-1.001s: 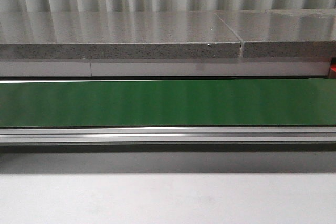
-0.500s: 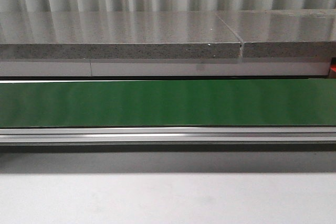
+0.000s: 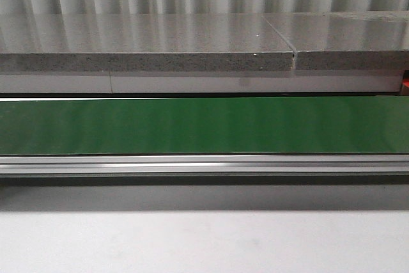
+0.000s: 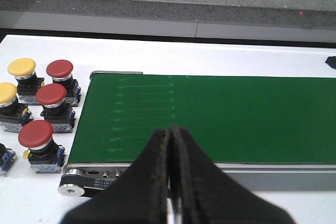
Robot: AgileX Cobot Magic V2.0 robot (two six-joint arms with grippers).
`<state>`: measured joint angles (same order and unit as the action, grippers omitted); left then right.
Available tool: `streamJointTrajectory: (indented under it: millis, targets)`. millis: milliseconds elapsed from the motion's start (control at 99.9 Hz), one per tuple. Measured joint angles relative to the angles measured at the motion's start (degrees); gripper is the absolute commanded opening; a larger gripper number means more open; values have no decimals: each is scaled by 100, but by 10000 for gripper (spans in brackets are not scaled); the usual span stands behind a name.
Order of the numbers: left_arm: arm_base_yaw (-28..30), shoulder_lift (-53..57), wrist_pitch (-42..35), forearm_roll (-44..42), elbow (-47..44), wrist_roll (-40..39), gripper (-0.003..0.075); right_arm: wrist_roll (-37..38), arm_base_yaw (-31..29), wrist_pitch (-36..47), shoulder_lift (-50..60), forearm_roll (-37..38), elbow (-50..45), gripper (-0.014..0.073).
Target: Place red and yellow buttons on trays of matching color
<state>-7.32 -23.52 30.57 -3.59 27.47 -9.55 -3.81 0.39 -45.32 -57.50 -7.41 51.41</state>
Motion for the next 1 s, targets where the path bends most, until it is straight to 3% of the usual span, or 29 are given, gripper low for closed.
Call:
streamJointTrajectory:
  millis: [230,350,670,810,1001]
  targets:
    - [0,0,0,0,0,0,-20,-135,25,-26,812,0,-495,58]
    - [0,0,0,0,0,0,-20,-160,25,-34,1104,0,-527,-69]
    - [0,0,0,0,0,0,-4,-160,25,-130,1238,0,-539,-67]
    - [0,0,0,0,0,0,148,-160,25,-130,1238,0,-539,-67]
    - [0,0,0,-11,0,0,545,-160,25,-130,1238,0,-539,-67]
